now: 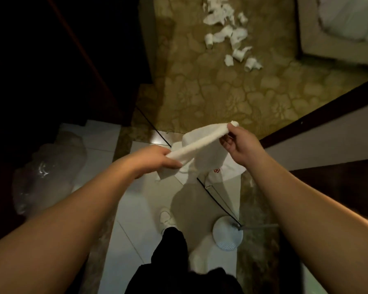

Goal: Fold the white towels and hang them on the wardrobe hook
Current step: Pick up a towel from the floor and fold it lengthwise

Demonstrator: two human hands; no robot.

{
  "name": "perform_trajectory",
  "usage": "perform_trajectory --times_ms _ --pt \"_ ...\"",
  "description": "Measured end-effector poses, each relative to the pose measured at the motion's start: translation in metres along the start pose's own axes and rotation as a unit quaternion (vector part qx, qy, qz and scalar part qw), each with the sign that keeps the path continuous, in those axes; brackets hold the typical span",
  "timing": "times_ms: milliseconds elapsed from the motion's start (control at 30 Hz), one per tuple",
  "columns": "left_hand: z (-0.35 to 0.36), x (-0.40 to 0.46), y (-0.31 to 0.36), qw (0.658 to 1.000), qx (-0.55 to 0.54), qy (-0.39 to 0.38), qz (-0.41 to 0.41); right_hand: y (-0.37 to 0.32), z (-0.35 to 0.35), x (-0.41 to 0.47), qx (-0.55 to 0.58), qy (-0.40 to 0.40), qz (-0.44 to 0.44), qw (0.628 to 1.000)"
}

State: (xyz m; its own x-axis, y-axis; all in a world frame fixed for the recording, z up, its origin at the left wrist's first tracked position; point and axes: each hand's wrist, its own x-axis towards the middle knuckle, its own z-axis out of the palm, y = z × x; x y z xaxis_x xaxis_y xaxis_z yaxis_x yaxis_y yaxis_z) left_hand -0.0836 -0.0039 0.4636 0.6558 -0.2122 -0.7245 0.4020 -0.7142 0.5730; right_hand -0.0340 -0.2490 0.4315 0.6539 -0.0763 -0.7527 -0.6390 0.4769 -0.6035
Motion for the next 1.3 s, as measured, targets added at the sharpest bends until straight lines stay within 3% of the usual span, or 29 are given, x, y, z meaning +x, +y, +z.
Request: perform_trajectory --times_ms 133,300,567,700,867,1000,1067,1100,1200,1300 --pt "-0.003 -0.08 -0.006 0.981 -0.152 0.11 0.046 -0.002 0.014 -0.053 -0.029 -0.013 0.009 0.999" --pt "0.003 -0.182 -0.006 0.912 -0.318 0.233 0.116 0.014 0.023 -0.131 -0.115 -0.063 0.004 0.991" --pt "0.022 -0.371 0.032 0.836 -0.346 0.389 0.171 0.04 0.05 -0.286 -0.228 -0.177 -0.045 0.956" --pt "0.026 -0.46 0.04 0.797 -0.39 0.421 0.188 0.063 0.071 -0.383 -0.325 -0.287 -0.09 0.896" --pt "0.049 -0.541 0.019 0.728 -0.483 0.457 0.17 0.116 0.078 -0.497 -0.397 -0.389 -0.213 0.803" --pt "0.085 -0.603 -0.01 0.705 -0.516 0.452 0.182 0.171 0.067 -0.564 -0.525 -0.352 -0.38 0.676" --pt "0.1 -0.633 -0.025 0.697 -0.524 0.448 0.196 0.196 0.064 -0.578 -0.56 -0.311 -0.44 0.629" --pt "0.118 -0.668 -0.043 0.691 -0.524 0.451 0.213 0.222 0.059 -0.6 -0.556 -0.295 -0.468 0.62" --pt "0.139 -0.715 -0.054 0.668 -0.551 0.444 0.233 0.241 0.055 -0.605 -0.53 -0.231 -0.492 0.651" --pt "0.167 -0.785 -0.092 0.67 -0.491 0.498 0.25 0.267 0.051 -0.646 -0.537 -0.217 -0.528 0.621"
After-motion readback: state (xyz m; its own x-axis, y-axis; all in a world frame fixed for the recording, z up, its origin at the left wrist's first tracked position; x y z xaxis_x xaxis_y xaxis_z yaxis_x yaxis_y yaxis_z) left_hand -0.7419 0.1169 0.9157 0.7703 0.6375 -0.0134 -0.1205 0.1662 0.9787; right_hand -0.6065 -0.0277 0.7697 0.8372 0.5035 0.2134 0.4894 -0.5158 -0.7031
